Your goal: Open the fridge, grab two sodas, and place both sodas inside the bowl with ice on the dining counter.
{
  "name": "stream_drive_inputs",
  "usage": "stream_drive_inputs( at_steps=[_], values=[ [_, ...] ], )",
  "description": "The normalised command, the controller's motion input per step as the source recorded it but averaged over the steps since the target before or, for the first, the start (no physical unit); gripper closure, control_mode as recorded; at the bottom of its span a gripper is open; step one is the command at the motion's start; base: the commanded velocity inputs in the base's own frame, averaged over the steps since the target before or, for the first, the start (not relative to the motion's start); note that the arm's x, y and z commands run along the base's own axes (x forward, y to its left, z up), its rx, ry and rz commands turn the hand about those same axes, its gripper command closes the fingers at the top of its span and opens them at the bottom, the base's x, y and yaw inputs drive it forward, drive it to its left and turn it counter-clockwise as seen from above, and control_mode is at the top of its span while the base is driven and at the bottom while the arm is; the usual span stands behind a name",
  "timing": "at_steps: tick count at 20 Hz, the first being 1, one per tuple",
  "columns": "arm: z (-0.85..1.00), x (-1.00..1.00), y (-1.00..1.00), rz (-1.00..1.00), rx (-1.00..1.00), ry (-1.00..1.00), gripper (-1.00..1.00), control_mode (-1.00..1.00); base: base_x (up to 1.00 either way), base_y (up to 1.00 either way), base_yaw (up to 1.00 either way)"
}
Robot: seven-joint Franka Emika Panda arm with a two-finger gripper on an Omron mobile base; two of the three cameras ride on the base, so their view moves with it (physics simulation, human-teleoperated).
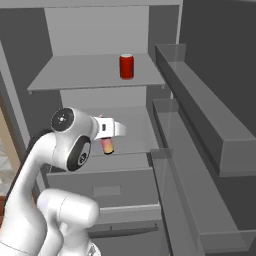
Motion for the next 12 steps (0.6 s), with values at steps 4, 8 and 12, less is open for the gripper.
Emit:
stream_drive_inputs(
  at_steps=[4,8,12],
  values=[
    [0.12,-0.77,0.21,-0.03,-0.02,0.0,1.0,-1.0,0.0,0.0,0.0],
    [0.0,-0.41,0.05,0.0,-0.01,0.0,1.0,-1.0,0.0,0.0,0.0],
    [-0.1,-0.32,0.0,0.0,0.0,-0.03,1.0,-1.0,0.0,0.0,0.0]
  ],
)
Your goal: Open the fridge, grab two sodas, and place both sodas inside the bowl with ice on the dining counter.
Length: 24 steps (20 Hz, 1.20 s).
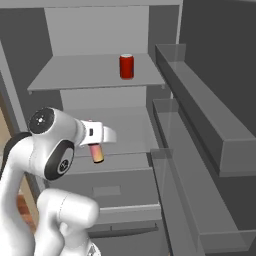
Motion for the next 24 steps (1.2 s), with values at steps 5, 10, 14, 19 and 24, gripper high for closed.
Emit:
stream_drive_inputs(
  at_steps=[5,10,14,19,24],
  values=[
    [-0.13,-0.28,0.0,0.0,0.0,-0.03,1.0,1.0,-0.6,0.2,-0.05],
    [0.0,0.0,0.0,0.0,0.0,0.0,1.0,1.0,-1.0,0.76,-0.17],
    [0.0,0.0,0.0,0.0,0.0,0.0,1.0,1.0,-1.0,0.72,-0.17],
    [0.0,0.0,0.0,0.0,0.0,0.0,1.0,1.0,-1.0,0.51,-0.25],
    [0.0,0.0,0.0,0.0,0.0,0.0,1.0,1.0,-0.97,0.03,-0.41]
  ],
)
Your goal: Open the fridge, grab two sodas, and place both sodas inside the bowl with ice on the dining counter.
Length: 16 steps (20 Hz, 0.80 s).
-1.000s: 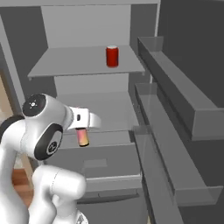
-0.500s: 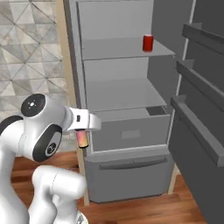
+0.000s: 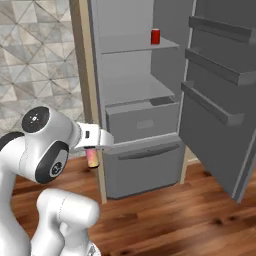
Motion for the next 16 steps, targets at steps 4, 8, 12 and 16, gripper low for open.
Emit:
stream_drive_inputs(
  at_steps=[4,8,12,16],
  values=[
    [0.0,0.0,0.0,0.0,0.0,0.0,1.0,1.0,-0.91,0.0,-0.45],
    [0.0,0.0,0.0,0.0,0.0,0.0,1.0,1.0,-0.85,-0.01,-0.44],
    [0.0,0.0,0.0,0.0,0.0,0.0,1.0,1.0,-0.72,-0.09,-0.44],
    [0.0,0.0,0.0,0.0,0.0,0.0,1.0,1.0,-0.59,-0.2,-0.46]
  ],
)
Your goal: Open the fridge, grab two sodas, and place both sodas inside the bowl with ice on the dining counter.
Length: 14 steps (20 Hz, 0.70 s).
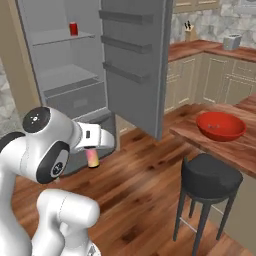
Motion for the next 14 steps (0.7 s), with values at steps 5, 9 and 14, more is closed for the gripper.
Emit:
stream_drive_inputs(
  at_steps=[5,9,14],
  values=[
    [0.0,0.0,0.0,0.0,0.0,0.0,1.0,1.0,-0.04,-0.43,-0.44],
    [0.0,0.0,0.0,0.0,0.0,0.0,1.0,1.0,0.42,-0.6,-0.34],
    [0.0,0.0,0.0,0.0,0.0,0.0,1.0,1.0,0.59,-0.64,-0.31]
  ],
)
